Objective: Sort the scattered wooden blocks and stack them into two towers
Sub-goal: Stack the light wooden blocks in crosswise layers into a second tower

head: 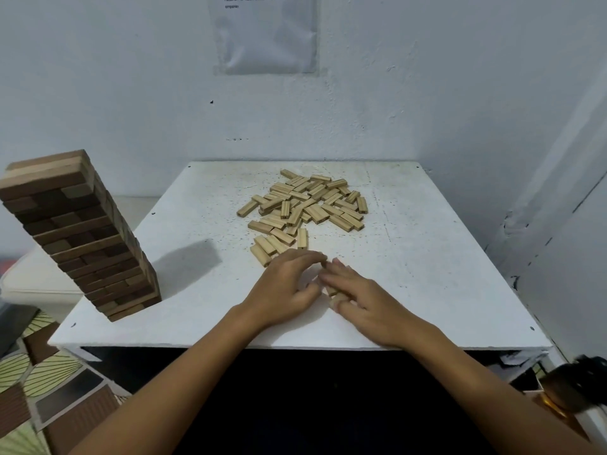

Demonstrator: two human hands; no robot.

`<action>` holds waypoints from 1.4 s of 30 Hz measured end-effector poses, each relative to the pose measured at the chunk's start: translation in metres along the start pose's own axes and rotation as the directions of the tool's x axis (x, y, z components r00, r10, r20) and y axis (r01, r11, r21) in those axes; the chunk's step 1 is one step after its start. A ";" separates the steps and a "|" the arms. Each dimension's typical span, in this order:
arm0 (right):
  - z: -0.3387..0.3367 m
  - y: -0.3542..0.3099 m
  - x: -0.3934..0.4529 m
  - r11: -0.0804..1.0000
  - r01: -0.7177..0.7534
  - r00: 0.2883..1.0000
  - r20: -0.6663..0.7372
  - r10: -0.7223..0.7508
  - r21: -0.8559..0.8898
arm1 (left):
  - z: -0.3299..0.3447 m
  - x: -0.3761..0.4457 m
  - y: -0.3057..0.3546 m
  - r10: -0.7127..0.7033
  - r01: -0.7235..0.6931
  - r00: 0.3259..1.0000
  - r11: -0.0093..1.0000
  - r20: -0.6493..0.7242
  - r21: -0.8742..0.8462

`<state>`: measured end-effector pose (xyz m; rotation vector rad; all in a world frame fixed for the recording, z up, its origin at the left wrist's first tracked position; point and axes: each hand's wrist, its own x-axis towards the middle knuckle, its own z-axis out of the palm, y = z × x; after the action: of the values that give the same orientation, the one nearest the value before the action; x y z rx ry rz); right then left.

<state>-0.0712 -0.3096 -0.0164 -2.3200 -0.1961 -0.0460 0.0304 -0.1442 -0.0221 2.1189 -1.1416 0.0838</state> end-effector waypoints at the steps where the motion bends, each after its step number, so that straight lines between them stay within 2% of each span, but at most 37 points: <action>1: -0.003 0.000 -0.001 0.990 -0.028 0.998 -0.050 0.035 0.135 | -0.002 -0.004 -0.002 -0.010 0.010 1.000 1.000 0.004 -0.011; 3: -0.011 0.002 -0.001 0.974 -0.043 0.981 -0.175 0.083 0.222 | -0.007 -0.011 -0.005 -0.050 0.050 0.998 0.999 0.031 -0.019; 5: -0.020 0.008 0.002 0.988 -0.048 0.969 -0.232 0.081 0.145 | -0.011 -0.017 -0.007 -0.081 0.082 0.993 0.997 0.090 -0.006; 7: -0.027 0.016 0.006 0.998 -0.045 0.984 -0.171 0.052 0.043 | -0.010 -0.017 -0.007 -0.030 0.026 0.989 0.999 0.143 0.030; 10: -0.029 0.028 0.011 0.991 -0.025 0.999 0.028 0.029 -0.128 | -0.002 -0.014 -0.001 0.025 -0.035 0.983 0.998 0.184 0.054; 12: -0.030 0.029 0.012 0.981 -0.015 0.997 0.071 0.029 -0.191 | 0.003 -0.013 0.003 0.046 -0.057 0.986 0.996 0.161 0.062; 17: -0.037 0.027 0.000 0.950 -0.030 1.000 -0.015 0.026 -0.312 | 0.005 -0.018 0.008 -0.016 0.013 0.997 0.998 0.072 0.054; 27: -0.033 0.031 -0.019 0.980 -0.050 0.987 -0.162 0.018 -0.194 | 0.010 -0.023 0.011 -0.117 0.120 0.991 0.991 -0.066 0.054; 30: -0.031 0.028 -0.020 0.983 -0.043 0.987 -0.162 0.014 -0.178 | 0.010 -0.023 0.007 -0.128 0.135 0.979 0.990 -0.156 0.032; 32: -0.029 0.025 -0.021 0.985 -0.007 0.989 -0.146 -0.018 -0.173 | 0.009 -0.022 0.008 -0.145 0.153 0.975 0.988 -0.165 0.031; 35: -0.021 0.017 -0.019 0.980 0.023 0.993 -0.110 -0.045 -0.196 | 0.006 -0.020 0.009 -0.134 0.142 0.981 0.989 -0.140 0.045; 39: -0.015 0.005 -0.016 0.978 -0.011 0.996 -0.086 -0.007 -0.210 | -0.007 -0.023 0.008 -0.106 0.106 0.994 0.994 0.007 0.010; 42: -0.017 -0.003 -0.015 0.962 -0.026 0.999 0.021 0.032 -0.271 | -0.014 -0.027 0.008 -0.085 0.087 0.992 0.996 0.097 -0.015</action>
<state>-0.0863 -0.3223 -0.0040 -2.5974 -0.1774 -0.0306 0.0117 -0.1195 -0.0172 2.1723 -1.1000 -0.0697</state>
